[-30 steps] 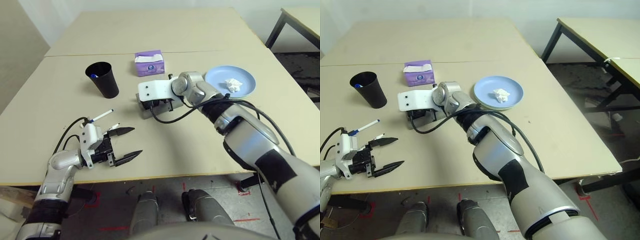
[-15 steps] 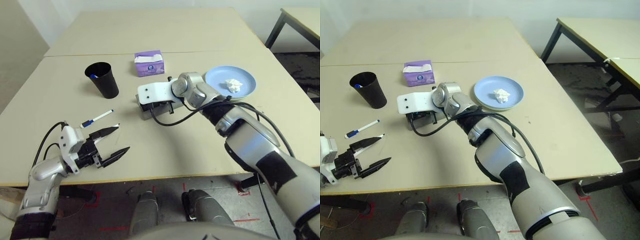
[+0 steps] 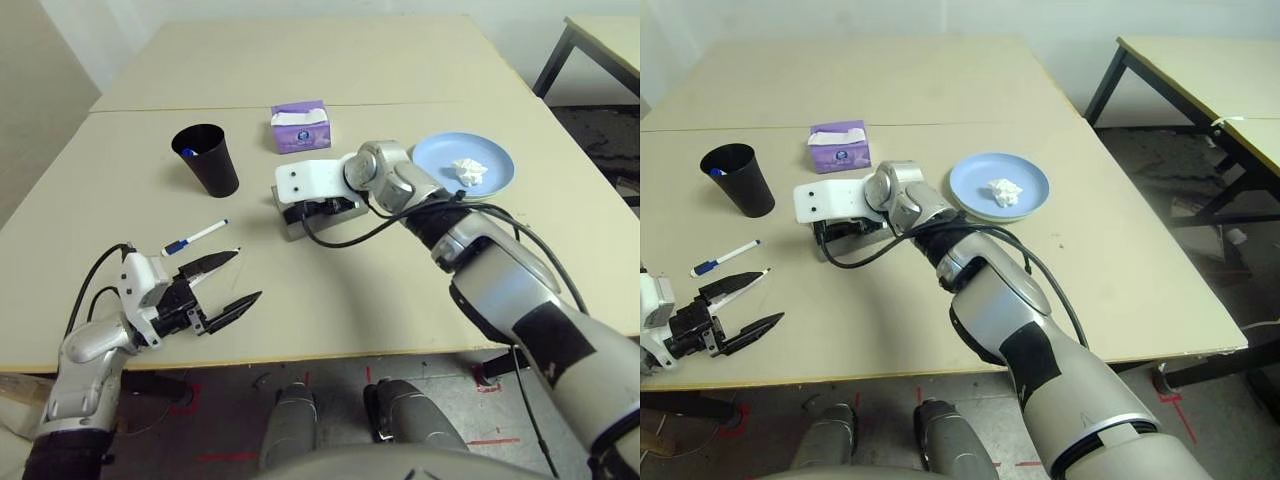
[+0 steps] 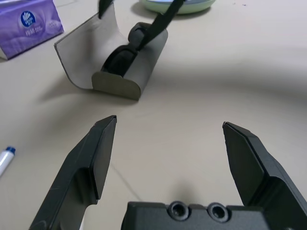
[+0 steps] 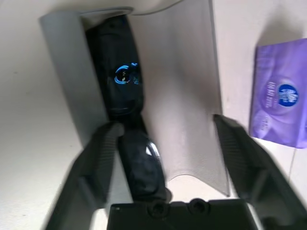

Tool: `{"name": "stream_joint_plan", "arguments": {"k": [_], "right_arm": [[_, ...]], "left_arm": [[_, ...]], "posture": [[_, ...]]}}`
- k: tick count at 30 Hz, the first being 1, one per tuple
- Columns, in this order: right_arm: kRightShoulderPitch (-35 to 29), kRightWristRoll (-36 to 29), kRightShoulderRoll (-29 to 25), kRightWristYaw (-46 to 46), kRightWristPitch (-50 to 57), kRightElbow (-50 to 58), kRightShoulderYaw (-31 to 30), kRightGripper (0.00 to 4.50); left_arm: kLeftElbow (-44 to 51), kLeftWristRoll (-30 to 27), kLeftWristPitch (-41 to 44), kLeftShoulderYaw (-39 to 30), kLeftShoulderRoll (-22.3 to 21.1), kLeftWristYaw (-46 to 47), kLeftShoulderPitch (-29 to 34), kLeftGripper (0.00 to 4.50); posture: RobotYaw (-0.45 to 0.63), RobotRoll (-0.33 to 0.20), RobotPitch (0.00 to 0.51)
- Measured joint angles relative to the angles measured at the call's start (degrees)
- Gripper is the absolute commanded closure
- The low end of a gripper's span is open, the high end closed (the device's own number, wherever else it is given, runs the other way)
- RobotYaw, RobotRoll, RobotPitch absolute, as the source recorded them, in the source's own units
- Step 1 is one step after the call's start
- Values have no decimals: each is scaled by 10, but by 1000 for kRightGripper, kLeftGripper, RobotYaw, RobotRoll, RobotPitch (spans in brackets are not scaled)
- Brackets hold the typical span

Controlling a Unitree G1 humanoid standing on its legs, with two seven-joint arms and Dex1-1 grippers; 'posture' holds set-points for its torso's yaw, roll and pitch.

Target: Organize and tidy the items on the table.

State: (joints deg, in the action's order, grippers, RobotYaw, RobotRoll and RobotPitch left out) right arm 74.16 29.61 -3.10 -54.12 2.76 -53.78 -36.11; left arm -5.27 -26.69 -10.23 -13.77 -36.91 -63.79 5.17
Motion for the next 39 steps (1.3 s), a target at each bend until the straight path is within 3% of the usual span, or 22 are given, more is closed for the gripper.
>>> {"name": "stream_joint_plan", "arguments": {"k": [10, 16, 19, 22, 24, 28, 32, 34, 37, 39], "right_arm": [[56, -7, -15, -12, -5, -64, 23, 39], [129, -63, -18, -40, 30, -68, 93, 39], [130, -107, -39, -91, 86, -21, 135, 39], [97, -158, -93, -149, 178, 97, 177, 39], [44, -191, -132, -171, 250, 204, 207, 39], [-140, -272, -212, -178, 409, 433, 277, 39], [-333, -332, -278, -173, 456, 599, 326, 39], [-400, -355, -281, -150, 451, 624, 365, 39], [-477, -412, -229, -90, 404, 645, 456, 39], [-504, -432, -221, -71, 364, 650, 473, 39]], "left_arm": [[-28, 5, -2, 14, 9, -2, -16, 0], [-36, 14, -4, 19, 20, -1, -26, 0], [-36, 15, -4, 19, 21, 0, -26, 0], [-36, 15, -4, 18, 20, 3, -21, 0], [-35, 14, -4, 16, 20, 6, -17, 0], [-28, 12, 1, 5, 19, 15, -3, 0], [-14, 9, 6, -3, 17, 18, 2, 0], [-13, 7, 10, -8, 17, 18, 6, 0], [-6, 5, 16, -9, 16, 19, 7, 0], [-1, 1, 19, -9, 16, 19, 6, 0]], "posture": [[-29, 0, 116], [-26, 0, 118], [-21, 0, 125], [-11, 0, 133], [-8, 0, 138], [-15, 0, 148], [-27, 0, 151], [-29, 0, 151], [-29, 0, 150], [-30, 0, 146]]}}
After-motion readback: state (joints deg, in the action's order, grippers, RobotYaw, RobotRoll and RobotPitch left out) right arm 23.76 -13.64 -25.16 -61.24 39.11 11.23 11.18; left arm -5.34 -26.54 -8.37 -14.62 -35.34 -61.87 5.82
